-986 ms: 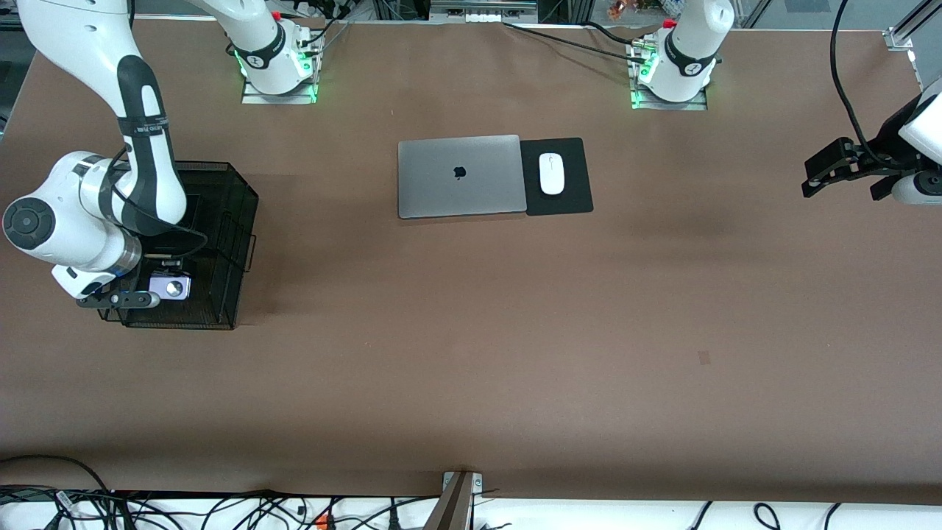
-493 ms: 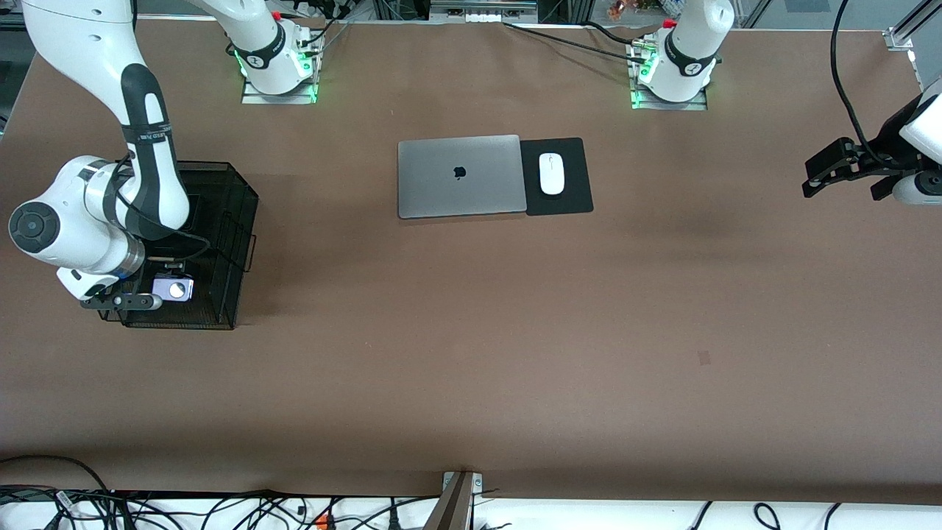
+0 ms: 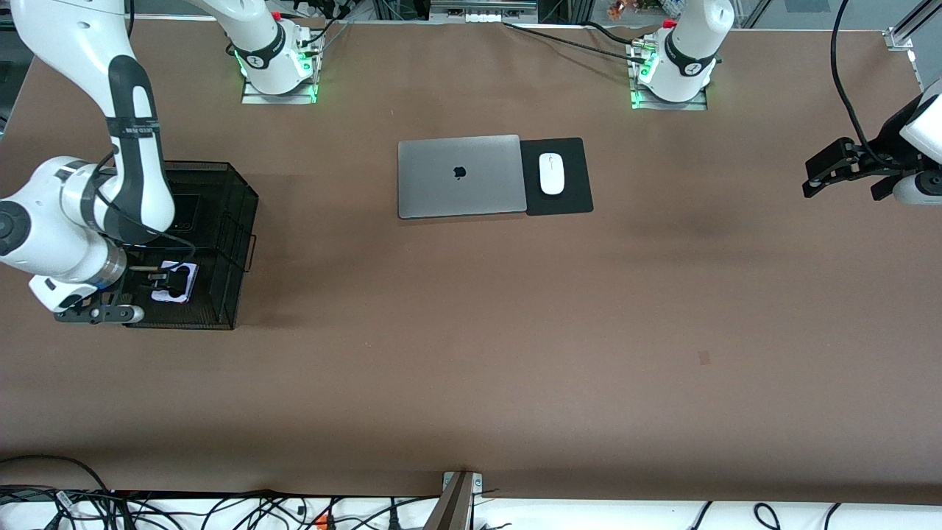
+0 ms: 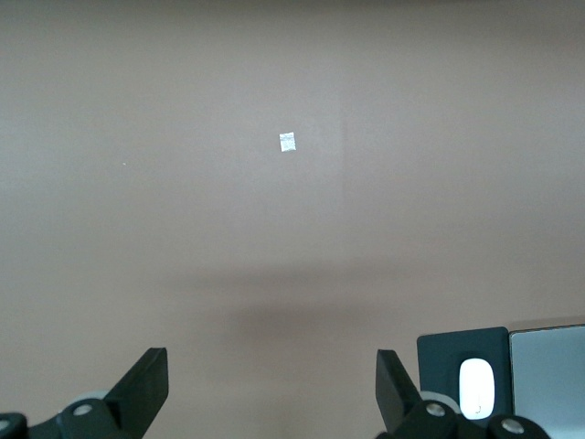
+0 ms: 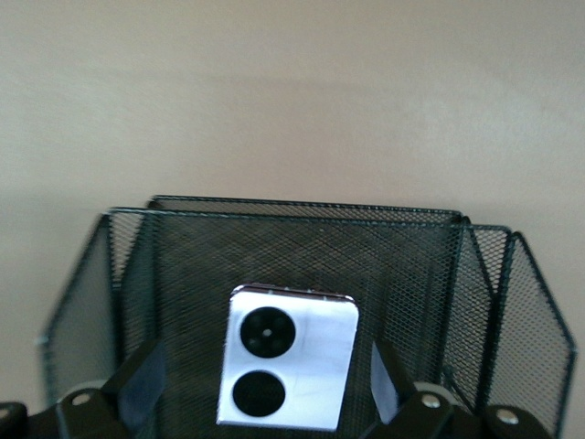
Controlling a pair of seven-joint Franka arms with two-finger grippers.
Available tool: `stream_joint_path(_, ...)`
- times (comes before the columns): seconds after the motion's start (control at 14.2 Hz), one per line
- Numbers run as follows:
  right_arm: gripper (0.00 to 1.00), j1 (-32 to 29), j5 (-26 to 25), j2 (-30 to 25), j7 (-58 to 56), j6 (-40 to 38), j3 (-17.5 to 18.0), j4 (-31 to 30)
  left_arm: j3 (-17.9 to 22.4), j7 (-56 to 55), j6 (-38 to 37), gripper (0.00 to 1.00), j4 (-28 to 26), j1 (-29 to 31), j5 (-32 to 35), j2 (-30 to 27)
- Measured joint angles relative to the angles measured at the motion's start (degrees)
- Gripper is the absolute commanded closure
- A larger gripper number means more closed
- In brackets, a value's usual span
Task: Place phones with both arms
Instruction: 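Open the right gripper and lift it away from the basket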
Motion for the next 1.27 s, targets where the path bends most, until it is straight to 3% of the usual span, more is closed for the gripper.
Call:
stream_joint_path(0.49, 0.00, -0.03, 0.03, 0.72, -0.62, -30.39, -1.48, 19.75, 0.02, 0.00, 0.01, 0.00, 0.00, 0.07, 0.00, 0.00)
stream_joint_path(0.85, 0.00, 0.05, 0.20, -1.33, 7.70, -45.76, -0.84, 26.50, 0.02, 0.00, 0.01, 0.00, 0.00, 0.10, 0.00, 0.00)
stream_joint_path(1.06, 0.00, 0.09, -0.59, -5.96, 15.59, -49.36, 3.74, 27.11, 0.03, 0.00, 0.02, 0.00, 0.00, 0.10, 0.00, 0.00)
stream_joint_path(1.27, 0.00, 0.09, -4.64, -9.79, 23.28, -50.30, 10.69, 27.12, 0.03, 0.00, 0.02, 0.00, 0.00, 0.11, 0.00, 0.00)
